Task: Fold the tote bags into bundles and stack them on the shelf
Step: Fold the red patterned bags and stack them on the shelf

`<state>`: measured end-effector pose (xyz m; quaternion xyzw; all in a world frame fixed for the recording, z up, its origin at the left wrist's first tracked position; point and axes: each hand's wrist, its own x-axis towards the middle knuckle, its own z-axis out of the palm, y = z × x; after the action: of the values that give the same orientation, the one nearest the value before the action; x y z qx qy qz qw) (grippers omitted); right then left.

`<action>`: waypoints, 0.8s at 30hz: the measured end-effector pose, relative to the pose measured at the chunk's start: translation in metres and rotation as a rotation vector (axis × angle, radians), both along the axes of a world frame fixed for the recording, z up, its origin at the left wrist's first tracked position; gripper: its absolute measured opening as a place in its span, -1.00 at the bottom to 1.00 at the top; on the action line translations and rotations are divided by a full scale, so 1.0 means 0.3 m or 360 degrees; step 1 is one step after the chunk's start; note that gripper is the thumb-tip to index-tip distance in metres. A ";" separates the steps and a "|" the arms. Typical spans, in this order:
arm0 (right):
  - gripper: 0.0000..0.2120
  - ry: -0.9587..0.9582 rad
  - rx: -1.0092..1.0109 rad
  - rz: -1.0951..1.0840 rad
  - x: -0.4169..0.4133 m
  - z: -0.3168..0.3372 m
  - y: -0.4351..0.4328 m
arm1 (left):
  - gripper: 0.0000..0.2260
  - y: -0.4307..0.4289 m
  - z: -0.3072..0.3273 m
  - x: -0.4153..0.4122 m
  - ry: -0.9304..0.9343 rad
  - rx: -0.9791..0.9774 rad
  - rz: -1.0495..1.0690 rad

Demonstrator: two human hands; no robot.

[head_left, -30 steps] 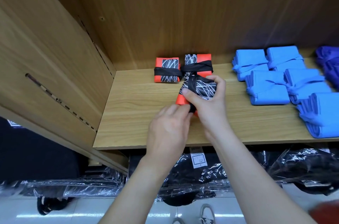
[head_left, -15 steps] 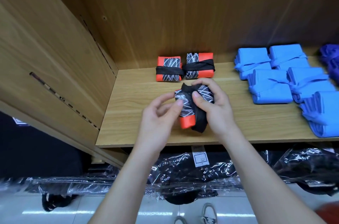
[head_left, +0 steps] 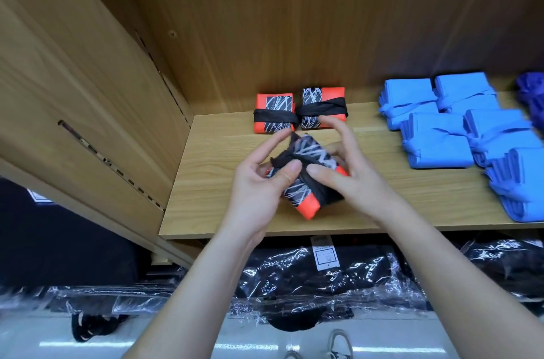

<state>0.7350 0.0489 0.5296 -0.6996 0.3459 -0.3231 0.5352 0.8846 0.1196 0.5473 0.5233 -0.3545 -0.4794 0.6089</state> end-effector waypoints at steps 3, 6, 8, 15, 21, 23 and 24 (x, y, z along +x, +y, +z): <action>-0.24 0.0000 0.0419 0.0056 -0.030 0.001 0.002 | -0.52 0.011 -0.017 0.001 0.0158 -0.0043 0.0200; -0.51 -0.0285 0.0667 -0.0024 -0.006 -0.017 0.031 | -0.48 0.018 -0.045 -0.017 0.0293 -0.0040 0.0253; -0.62 -0.0373 0.0612 -0.0181 -0.003 -0.027 0.033 | -0.49 0.023 -0.054 -0.010 0.0211 0.0032 0.0185; -0.75 0.0198 0.0151 -0.0095 -0.029 -0.013 0.001 | -0.52 0.013 -0.031 0.058 -0.1008 0.0208 -0.0189; -0.84 -0.0067 0.0581 0.0045 -0.021 -0.008 -0.014 | -0.69 -0.002 -0.038 0.069 -0.0675 0.0226 -0.0322; -0.81 -0.0097 0.0718 0.0087 -0.014 -0.016 -0.014 | -0.63 0.005 -0.063 0.070 -0.0464 0.0296 -0.0405; -0.79 -0.0087 0.0741 0.0073 -0.010 -0.019 -0.014 | -0.60 0.007 -0.072 0.072 -0.0437 0.0311 -0.0416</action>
<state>0.7321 0.0448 0.5239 -0.5560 0.3805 -0.2410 0.6986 0.9063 0.1216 0.5256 0.5899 -0.4509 -0.5105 0.4337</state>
